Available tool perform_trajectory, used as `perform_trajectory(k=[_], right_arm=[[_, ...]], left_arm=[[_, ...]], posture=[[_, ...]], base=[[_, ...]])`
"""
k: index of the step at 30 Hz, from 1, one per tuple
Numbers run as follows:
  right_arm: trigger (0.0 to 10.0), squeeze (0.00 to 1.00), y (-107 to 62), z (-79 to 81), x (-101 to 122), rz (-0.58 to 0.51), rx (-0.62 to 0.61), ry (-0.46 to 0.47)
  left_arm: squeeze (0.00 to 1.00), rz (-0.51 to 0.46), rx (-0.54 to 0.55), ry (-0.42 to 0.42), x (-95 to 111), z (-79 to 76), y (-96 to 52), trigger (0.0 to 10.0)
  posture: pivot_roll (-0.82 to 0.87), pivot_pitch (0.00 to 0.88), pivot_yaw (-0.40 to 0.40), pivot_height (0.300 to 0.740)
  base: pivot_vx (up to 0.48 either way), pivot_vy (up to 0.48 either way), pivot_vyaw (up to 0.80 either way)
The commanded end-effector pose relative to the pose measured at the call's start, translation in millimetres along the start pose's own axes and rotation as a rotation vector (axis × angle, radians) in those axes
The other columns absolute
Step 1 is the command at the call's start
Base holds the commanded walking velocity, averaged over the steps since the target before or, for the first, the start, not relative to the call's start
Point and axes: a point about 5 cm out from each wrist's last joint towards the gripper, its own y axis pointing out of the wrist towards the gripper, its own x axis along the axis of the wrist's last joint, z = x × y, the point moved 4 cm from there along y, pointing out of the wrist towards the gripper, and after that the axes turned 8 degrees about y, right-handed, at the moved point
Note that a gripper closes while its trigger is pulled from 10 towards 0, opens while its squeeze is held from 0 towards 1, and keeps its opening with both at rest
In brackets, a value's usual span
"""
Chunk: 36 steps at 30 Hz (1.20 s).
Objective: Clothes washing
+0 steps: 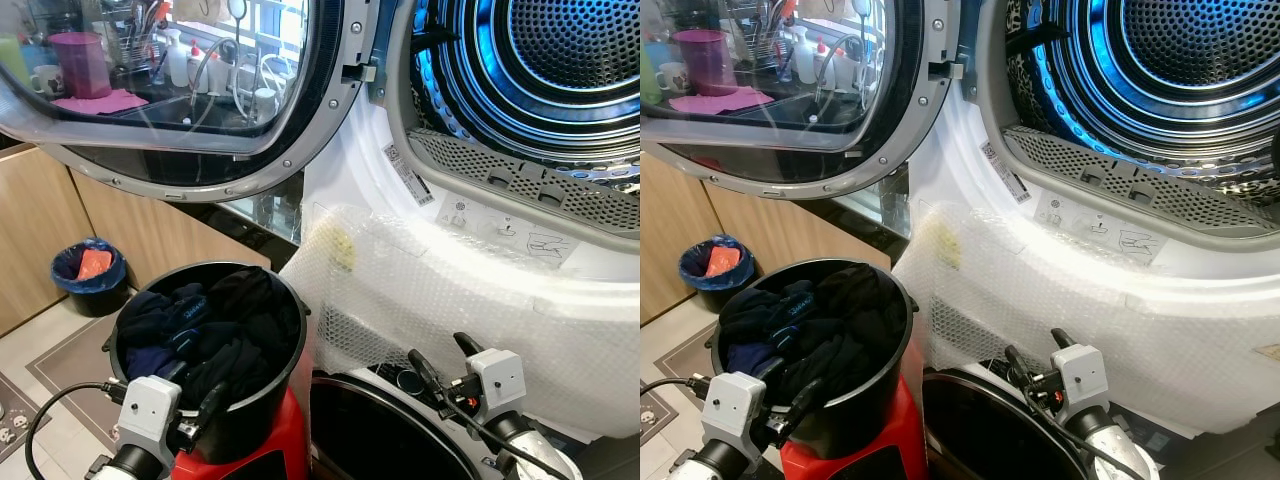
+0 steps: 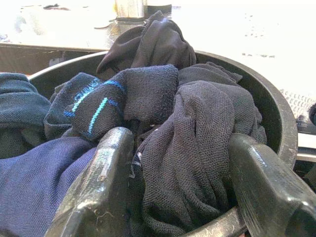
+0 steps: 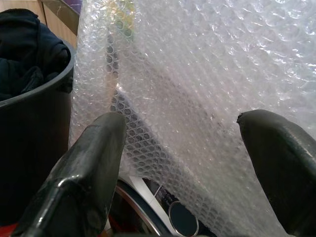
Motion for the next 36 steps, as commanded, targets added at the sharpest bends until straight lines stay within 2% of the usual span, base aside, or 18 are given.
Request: perform_trajectory(k=[1,4,5,6,7,32,36], right_arm=[[10.0,0.00,-0.4,-3.7,5.9,-0.011,-0.005,-0.008],[10.0,0.00,0.1,-3.9,6.7,-0.013,-0.005,-0.009],[10.0,0.00,0.3,-3.9,7.0,-0.014,-0.005,-0.009],[10.0,0.00,0.6,-3.9,7.4,-0.015,-0.006,-0.009],[10.0,0.00,0.8,-4.2,8.0,-0.016,-0.006,-0.009],[10.0,0.00,-1.1,-6.8,10.8,-0.022,-0.021,-0.004],[10.0,0.00,-0.1,-8.8,11.7,-0.022,-0.024,-0.005]], left_arm=[[0.00,-0.007,0.006,0.007,2.9,1.4,1.2,10.0],[0.00,-0.008,0.013,-0.016,0.9,4.5,0.3,10.0],[0.00,-0.008,0.022,-0.022,0.1,6.6,0.0,3.0],[0.00,-0.007,0.033,-0.025,-0.5,9.1,-0.1,3.0],[0.00,-0.005,0.049,-0.013,-1.0,12.7,0.0,0.0],[0.00,-0.007,0.117,0.015,0.3,33.3,5.1,0.0],[0.00,-0.021,0.125,0.023,4.3,40.4,6.9,0.0]], posture=[[0.10,0.040,-0.096,0.740],[0.10,0.044,-0.098,0.740],[0.10,0.044,-0.098,0.740],[0.10,0.044,-0.098,0.740],[0.10,0.045,-0.098,0.740],[0.09,0.058,-0.097,0.740],[0.10,0.057,-0.098,0.740]], base=[[0.000,0.000,0.00],[0.000,0.000,0.00],[0.000,0.000,0.00],[0.000,0.000,0.00],[0.000,0.000,0.00],[0.000,0.000,0.00],[0.000,0.000,0.00]])
